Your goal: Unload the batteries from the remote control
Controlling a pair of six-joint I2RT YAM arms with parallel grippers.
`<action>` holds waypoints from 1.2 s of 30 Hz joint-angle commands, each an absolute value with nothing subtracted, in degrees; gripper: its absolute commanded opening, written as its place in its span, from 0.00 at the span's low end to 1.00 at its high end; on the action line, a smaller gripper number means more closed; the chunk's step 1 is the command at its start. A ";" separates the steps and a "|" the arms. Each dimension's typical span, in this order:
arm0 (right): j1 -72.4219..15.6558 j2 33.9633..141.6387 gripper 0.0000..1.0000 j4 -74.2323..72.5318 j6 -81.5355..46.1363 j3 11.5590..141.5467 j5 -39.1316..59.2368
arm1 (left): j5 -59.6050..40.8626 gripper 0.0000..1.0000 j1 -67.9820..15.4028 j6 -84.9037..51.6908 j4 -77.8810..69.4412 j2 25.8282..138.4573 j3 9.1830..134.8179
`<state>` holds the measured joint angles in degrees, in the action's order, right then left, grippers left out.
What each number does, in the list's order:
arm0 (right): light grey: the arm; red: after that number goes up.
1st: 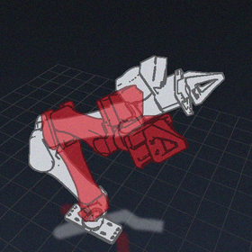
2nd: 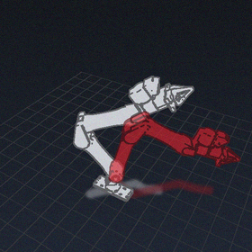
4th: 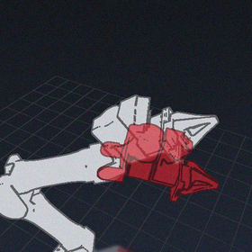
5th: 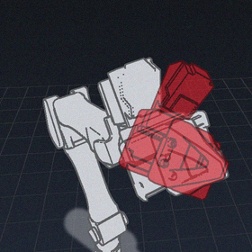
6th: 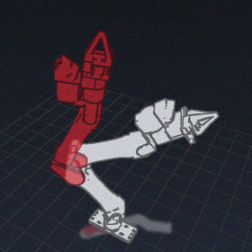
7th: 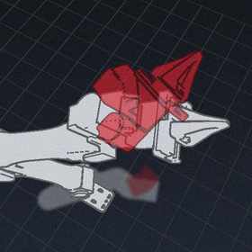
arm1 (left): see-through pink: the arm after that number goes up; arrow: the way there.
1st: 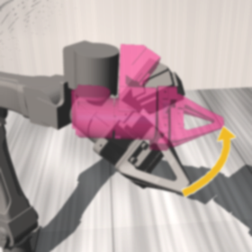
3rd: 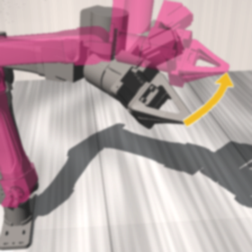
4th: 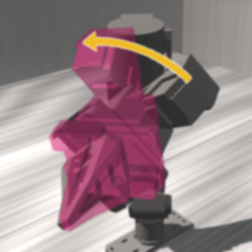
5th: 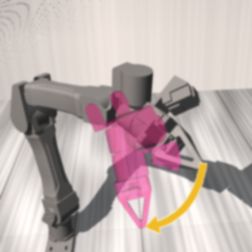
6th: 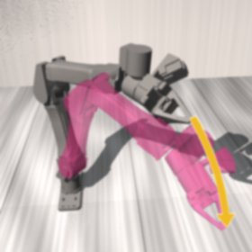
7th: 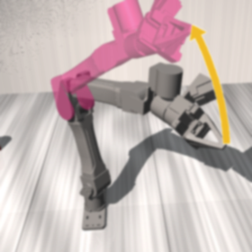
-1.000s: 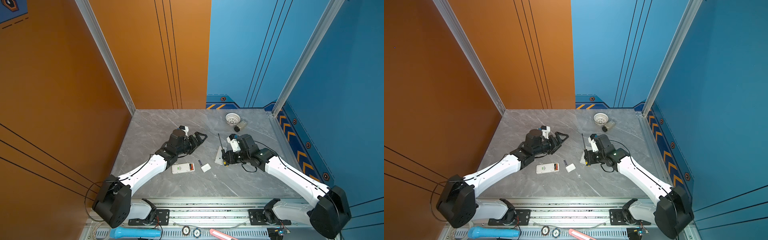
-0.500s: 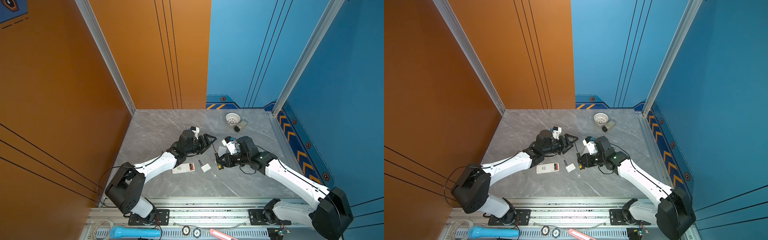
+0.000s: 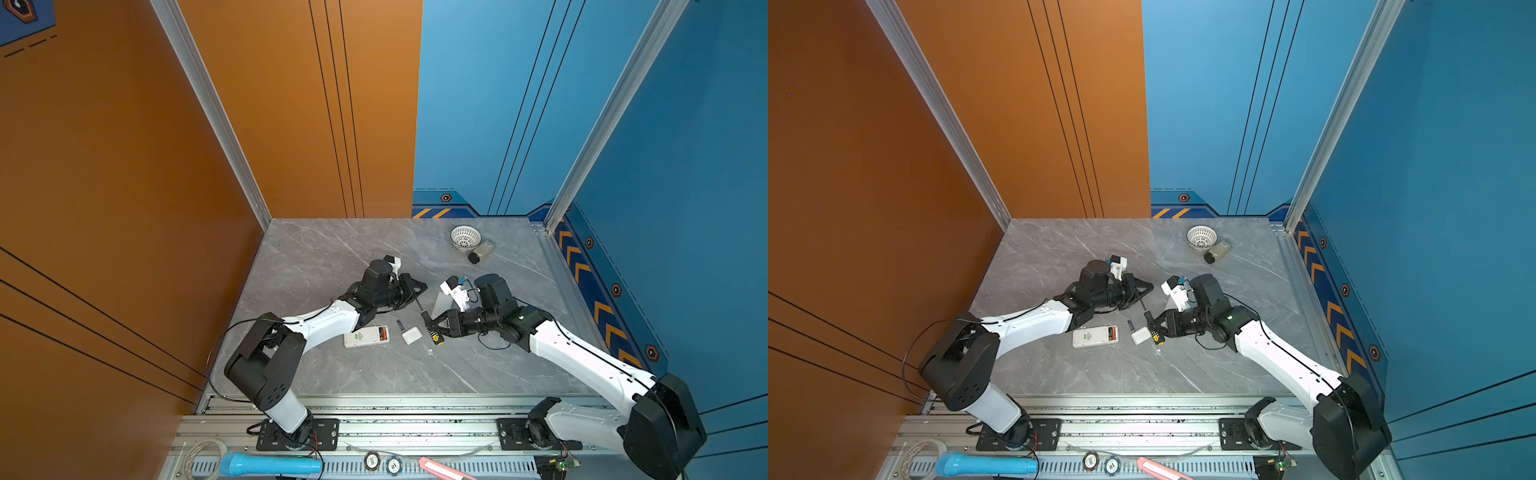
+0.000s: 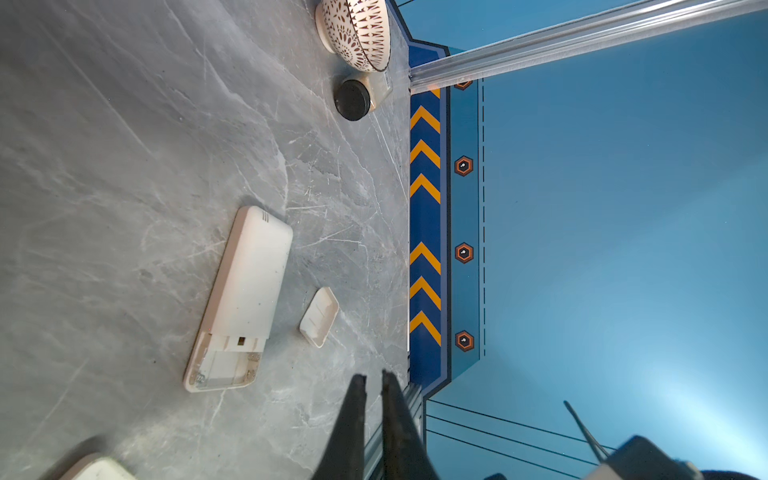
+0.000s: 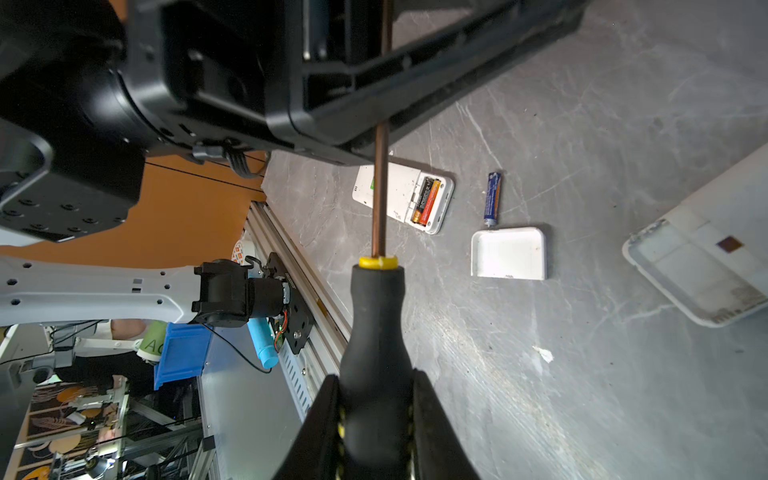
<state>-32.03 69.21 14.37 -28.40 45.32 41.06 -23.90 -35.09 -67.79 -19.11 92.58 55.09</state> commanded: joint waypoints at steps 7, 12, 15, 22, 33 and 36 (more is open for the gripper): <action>-44.00 57.46 0.74 15.97 -27.45 50.04 -1.55 | -28.83 0.00 -29.28 -78.90 -9.74 89.70 55.24; -49.41 58.76 0.79 12.26 -23.26 50.05 -1.68 | -33.49 0.00 -27.26 -92.45 -22.32 93.31 50.45; -52.09 61.44 0.80 14.91 -18.51 52.35 -2.59 | -35.85 0.00 -26.77 -93.43 -22.59 95.72 51.41; -54.11 66.47 0.80 22.32 -8.10 57.36 -8.35 | -39.43 0.00 -26.37 -94.22 -24.00 98.65 52.99; -53.44 72.99 0.78 23.82 -3.83 60.35 -3.14 | -40.86 0.00 -25.68 -94.11 -24.26 99.76 54.02; -53.35 74.11 0.77 23.92 -3.13 60.93 -3.41 | -41.09 0.00 -25.45 -93.97 -24.28 99.93 53.84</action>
